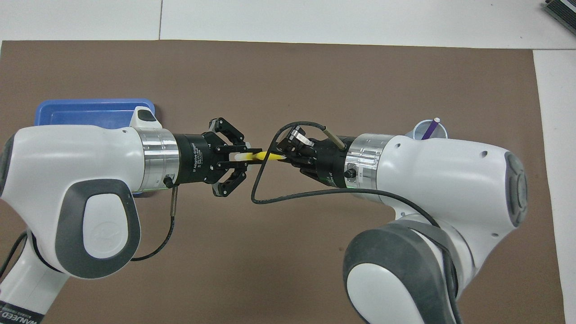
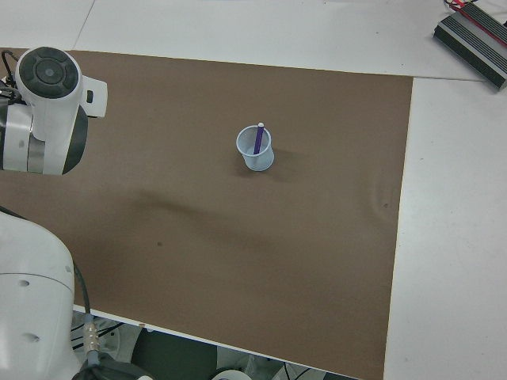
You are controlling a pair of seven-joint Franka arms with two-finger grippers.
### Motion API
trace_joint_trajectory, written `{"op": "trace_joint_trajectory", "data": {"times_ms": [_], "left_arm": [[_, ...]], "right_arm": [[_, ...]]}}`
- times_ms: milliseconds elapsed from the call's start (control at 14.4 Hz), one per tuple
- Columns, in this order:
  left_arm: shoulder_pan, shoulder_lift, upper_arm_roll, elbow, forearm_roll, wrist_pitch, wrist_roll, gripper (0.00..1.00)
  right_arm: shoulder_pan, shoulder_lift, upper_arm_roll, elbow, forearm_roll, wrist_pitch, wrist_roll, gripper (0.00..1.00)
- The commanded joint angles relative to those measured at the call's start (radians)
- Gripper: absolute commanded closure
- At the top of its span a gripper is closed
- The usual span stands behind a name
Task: Transfer and insert pens with both arms
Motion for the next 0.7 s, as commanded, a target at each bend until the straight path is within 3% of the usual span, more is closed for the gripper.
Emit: {"op": "trace_joint_trajectory", "data": {"times_ms": [0, 70, 209, 278, 626], "left_arm": [[-0.018, -0.027, 0.000, -0.034, -0.017, 0.008, -0.011, 1.00], [-0.018, -0.027, 0.000, -0.034, -0.017, 0.007, -0.011, 1.00], [-0.016, -0.027, 0.000, -0.034, -0.017, 0.005, -0.013, 0.39], [-0.016, -0.027, 0.000, -0.033, -0.014, -0.001, -0.004, 0.00], [0.048, -0.034, 0.011, -0.011, -0.003, -0.090, 0.003, 0.00]], "right_arm": [[-0.008, -0.005, 0.009, 0.002, 0.020, 0.017, -0.028, 1.00], [-0.008, -0.005, 0.009, 0.002, 0.020, 0.017, -0.026, 1.00], [-0.008, -0.005, 0.009, 0.002, 0.020, 0.015, -0.029, 1.00], [-0.008, -0.005, 0.009, 0.004, 0.020, 0.015, -0.031, 1.00], [-0.048, -0.002, 0.004, 0.018, -0.047, -0.069, -0.218, 1.00]]}}
